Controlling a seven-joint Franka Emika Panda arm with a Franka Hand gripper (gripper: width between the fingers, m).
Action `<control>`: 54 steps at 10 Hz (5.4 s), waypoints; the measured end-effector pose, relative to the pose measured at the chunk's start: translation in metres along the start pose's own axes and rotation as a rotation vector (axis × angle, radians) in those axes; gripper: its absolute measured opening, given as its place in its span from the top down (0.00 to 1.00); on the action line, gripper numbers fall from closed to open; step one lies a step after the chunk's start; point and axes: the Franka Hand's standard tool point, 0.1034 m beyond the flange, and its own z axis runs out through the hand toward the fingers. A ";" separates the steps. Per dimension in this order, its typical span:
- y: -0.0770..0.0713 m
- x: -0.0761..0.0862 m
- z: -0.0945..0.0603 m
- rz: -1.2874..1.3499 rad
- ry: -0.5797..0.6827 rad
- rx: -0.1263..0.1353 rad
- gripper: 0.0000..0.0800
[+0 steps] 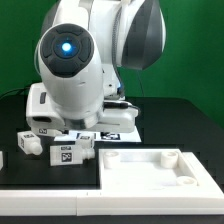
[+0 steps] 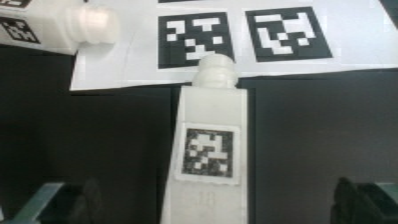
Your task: Assemble one leg
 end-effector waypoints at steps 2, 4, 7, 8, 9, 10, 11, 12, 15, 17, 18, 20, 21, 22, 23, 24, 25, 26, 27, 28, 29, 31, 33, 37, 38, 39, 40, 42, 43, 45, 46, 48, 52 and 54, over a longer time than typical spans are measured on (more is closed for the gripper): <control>0.000 0.002 0.005 -0.002 -0.014 -0.002 0.19; 0.000 0.002 0.006 -0.002 -0.014 -0.003 0.19; 0.006 -0.001 0.013 0.035 -0.091 0.005 0.19; 0.005 0.001 0.011 0.032 -0.077 0.003 0.19; 0.005 0.001 0.011 0.032 -0.076 0.003 0.19; 0.005 0.002 0.012 0.033 -0.076 0.003 0.19; 0.005 0.002 0.013 0.033 -0.076 0.002 0.19; 0.005 0.005 0.020 0.034 -0.085 0.000 0.19; 0.006 0.006 0.024 0.035 -0.093 -0.001 0.33; 0.006 0.007 0.024 0.035 -0.093 -0.001 0.59; 0.006 0.007 0.024 0.035 -0.094 -0.001 0.64; -0.013 -0.012 0.002 0.020 -0.106 -0.014 0.64; -0.031 -0.030 -0.020 0.005 -0.098 -0.023 0.64; -0.043 -0.035 -0.032 0.007 -0.073 -0.031 0.64; -0.049 -0.033 -0.036 -0.007 -0.053 -0.037 0.64; -0.047 -0.030 -0.033 -0.007 -0.044 -0.035 0.64; -0.047 -0.026 -0.036 -0.009 -0.006 -0.034 0.64; -0.049 -0.021 -0.042 -0.014 0.073 -0.033 0.64; -0.054 -0.023 -0.050 -0.016 0.124 -0.023 0.64; -0.068 -0.030 -0.081 -0.032 0.196 0.008 0.64; -0.072 -0.031 -0.112 -0.065 0.273 0.010 0.64; -0.067 -0.034 -0.113 -0.062 0.413 0.013 0.64; -0.067 -0.028 -0.120 -0.064 0.584 0.019 0.64; -0.127 -0.016 -0.182 -0.051 0.954 0.067 0.64; -0.129 -0.017 -0.182 -0.036 1.033 0.083 0.64; -0.129 -0.016 -0.182 -0.037 1.091 0.086 0.64; -0.130 -0.014 -0.184 -0.041 1.172 0.090 0.64; -0.134 -0.011 -0.185 -0.049 1.294 0.095 0.64; -0.149 -0.003 -0.187 -0.070 1.394 0.098 0.64; -0.166 0.016 -0.187 -0.141 1.571 0.050 0.64; -0.166 0.023 -0.175 -0.143 1.518 0.030 0.64; -0.166 0.022 -0.178 -0.151 1.525 0.024 0.64; -0.172 0.045 -0.169 -0.185 1.510 -0.012 0.64; -0.171 0.050 -0.165 -0.188 1.506 -0.020 0.64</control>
Offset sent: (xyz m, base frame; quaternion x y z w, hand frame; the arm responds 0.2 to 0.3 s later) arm 0.0000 0.0000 0.0000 0.0000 0.0000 0.0000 1.0000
